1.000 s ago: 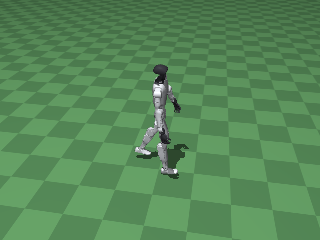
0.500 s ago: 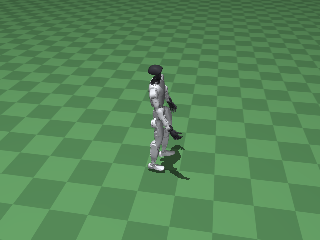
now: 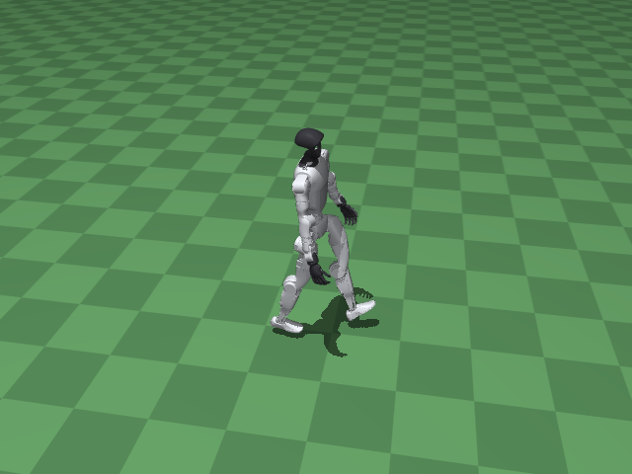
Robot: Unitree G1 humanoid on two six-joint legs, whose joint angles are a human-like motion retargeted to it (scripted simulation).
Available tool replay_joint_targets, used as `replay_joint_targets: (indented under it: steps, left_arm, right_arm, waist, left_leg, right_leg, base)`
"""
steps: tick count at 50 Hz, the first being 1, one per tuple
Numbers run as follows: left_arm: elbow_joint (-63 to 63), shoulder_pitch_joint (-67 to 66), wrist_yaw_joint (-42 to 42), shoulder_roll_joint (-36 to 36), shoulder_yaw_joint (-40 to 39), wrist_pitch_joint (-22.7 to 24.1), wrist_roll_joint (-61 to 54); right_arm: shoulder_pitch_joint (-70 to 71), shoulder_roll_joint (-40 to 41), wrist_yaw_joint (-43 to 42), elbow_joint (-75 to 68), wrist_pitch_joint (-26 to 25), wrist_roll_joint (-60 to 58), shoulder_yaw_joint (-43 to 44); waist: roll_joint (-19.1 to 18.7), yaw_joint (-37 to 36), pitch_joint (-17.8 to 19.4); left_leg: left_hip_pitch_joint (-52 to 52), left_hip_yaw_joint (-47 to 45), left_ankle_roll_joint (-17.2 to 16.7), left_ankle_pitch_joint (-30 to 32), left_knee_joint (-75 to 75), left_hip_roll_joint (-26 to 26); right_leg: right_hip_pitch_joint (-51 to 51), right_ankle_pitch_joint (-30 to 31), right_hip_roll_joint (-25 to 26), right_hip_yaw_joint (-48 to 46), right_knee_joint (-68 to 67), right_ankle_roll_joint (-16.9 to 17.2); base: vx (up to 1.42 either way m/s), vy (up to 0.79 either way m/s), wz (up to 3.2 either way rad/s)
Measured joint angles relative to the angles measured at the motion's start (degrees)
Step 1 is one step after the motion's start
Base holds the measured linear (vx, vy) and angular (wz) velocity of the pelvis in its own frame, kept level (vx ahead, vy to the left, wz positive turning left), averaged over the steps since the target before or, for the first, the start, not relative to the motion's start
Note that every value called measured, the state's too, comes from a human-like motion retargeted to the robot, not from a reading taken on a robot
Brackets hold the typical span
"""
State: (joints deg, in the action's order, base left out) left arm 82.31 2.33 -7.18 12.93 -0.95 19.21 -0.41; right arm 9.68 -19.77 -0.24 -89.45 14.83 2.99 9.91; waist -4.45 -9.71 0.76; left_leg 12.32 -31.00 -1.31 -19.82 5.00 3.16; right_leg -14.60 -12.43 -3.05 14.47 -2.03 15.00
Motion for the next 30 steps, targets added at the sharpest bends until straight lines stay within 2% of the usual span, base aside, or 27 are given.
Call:
replay_joint_targets:
  steps: [3, 5, 8, 10, 12, 15, 19, 23, 27, 30]
  left_arm:
    - [0.84, -0.76, 1.27, 0.64, -0.47, 0.87, 6.78]
    - [1.37, -1.42, 0.10, 0.35, -0.87, 0.21, 4.59]
    - [2.10, -1.42, 0.87, 1.13, -1.51, -0.50, 9.90]
    - [2.15, 0.24, -1.94, 1.56, -0.40, -1.39, 1.99]
    - [1.73, 1.07, -2.75, 2.41, -0.15, -2.55, 0.66]
    - [0.74, 1.87, -2.82, 3.11, -0.49, -2.75, -0.70]
    - [-1.00, 2.63, -2.61, 3.96, -0.53, -3.40, -1.26]
    - [-2.24, 3.32, -2.13, 4.94, 0.17, -3.70, -1.30]
    - [-2.60, 3.99, -1.49, 5.77, 1.61, -4.79, -1.98]
    - [-1.96, 4.38, -0.96, 5.86, 2.24, -5.59, -0.50]
  right_arm:
    - [-1.12, 0.53, 0.91, 0.55, 2.16, 4.30, -0.18]
    - [-2.15, 0.64, 1.42, 0.18, 1.11, 1.79, 0.69]
    - [-3.57, 1.58, 2.58, 1.23, 1.77, 4.16, -0.15]
    - [-3.35, 2.21, 2.89, 1.30, -0.58, 1.05, -1.28]
    - [-3.73, 3.07, 2.96, 2.00, -1.37, 1.06, -2.46]
    - [-4.61, 4.01, 3.68, 2.97, -1.59, 0.79, -3.86]
    - [-4.83, 4.91, 4.10, 3.98, -1.92, 1.43, -5.46]
    - [-4.27, 5.52, 4.26, 4.71, -2.01, 2.59, -5.82]
    - [-3.75, 5.79, 3.57, 5.28, -2.72, 3.99, -5.86]
    - [-4.13, 5.74, 2.94, 5.58, -2.33, 5.65, -6.18]
  waist:
    - [0.81, 0.54, -1.40]
    - [1.69, 0.32, -2.46]
    - [3.32, 0.92, -3.74]
    - [4.12, 1.59, -3.58]
    - [5.04, 1.49, -4.13]
    - [5.95, 0.99, -4.78]
    - [6.38, 1.12, -5.56]
    - [5.65, 2.04, -5.78]
    - [5.73, 3.52, -5.66]
    - [6.07, 5.02, -5.25]
  left_leg:
    - [-1.65, -2.11, 1.16, 0.02, 0.00, -0.21]
    - [-2.46, -5.49, 1.78, 0.61, 0.00, -1.70]
    - [-3.48, -8.81, 1.72, 2.17, 0.00, -2.64]
    - [-4.27, -9.15, -0.42, 3.25, 0.00, -2.95]
    - [-4.67, -8.43, -0.54, 4.12, 0.00, -3.34]
    - [-6.03, -6.98, -0.99, 5.49, 0.00, -3.67]
    - [-7.75, -4.21, -1.47, 8.67, 0.00, -2.67]
    - [-9.76, 0.19, -3.08, 11.70, 0.00, 0.60]
    - [-11.91, 4.97, -3.95, 11.05, 0.00, 1.78]
    - [-13.96, 8.66, -3.64, 9.35, 0.00, -0.02]
  right_leg:
    - [-0.34, -0.07, -0.14, 0.50, -0.45, 0.00]
    - [0.21, -1.37, -2.68, 0.30, -2.47, 0.00]
    - [-1.61, 0.95, -4.34, 1.20, -0.50, -0.10]
    - [-1.00, 1.00, -4.00, 0.07, -4.44, -0.17]
    - [0.33, 1.46, -3.51, -0.37, -8.84, -0.44]
    - [-0.94, 5.67, -3.03, -1.08, -9.54, -0.42]
    - [0.41, 11.32, -0.01, -2.56, -16.72, 0.00]
    - [4.10, 18.58, 5.38, -5.52, -27.42, 0.00]
    - [11.26, 24.72, 8.31, -7.95, -40.95, 0.00]
    - [15.99, 16.12, 8.66, -6.32, -47.11, 0.00]
  base:
    - [0.38, 0.20, -0.29]
    - [0.39, 0.46, -0.34]
    - [0.41, 0.29, 0.11]
    - [0.41, 0.23, 0.41]
    - [0.42, 0.22, 0.36]
    - [0.44, 0.22, 0.37]
    - [0.44, 0.17, 0.55]
    - [0.43, 0.04, 0.69]
    - [0.39, 0.10, 0.82]
    - [0.35, 0.33, 0.98]
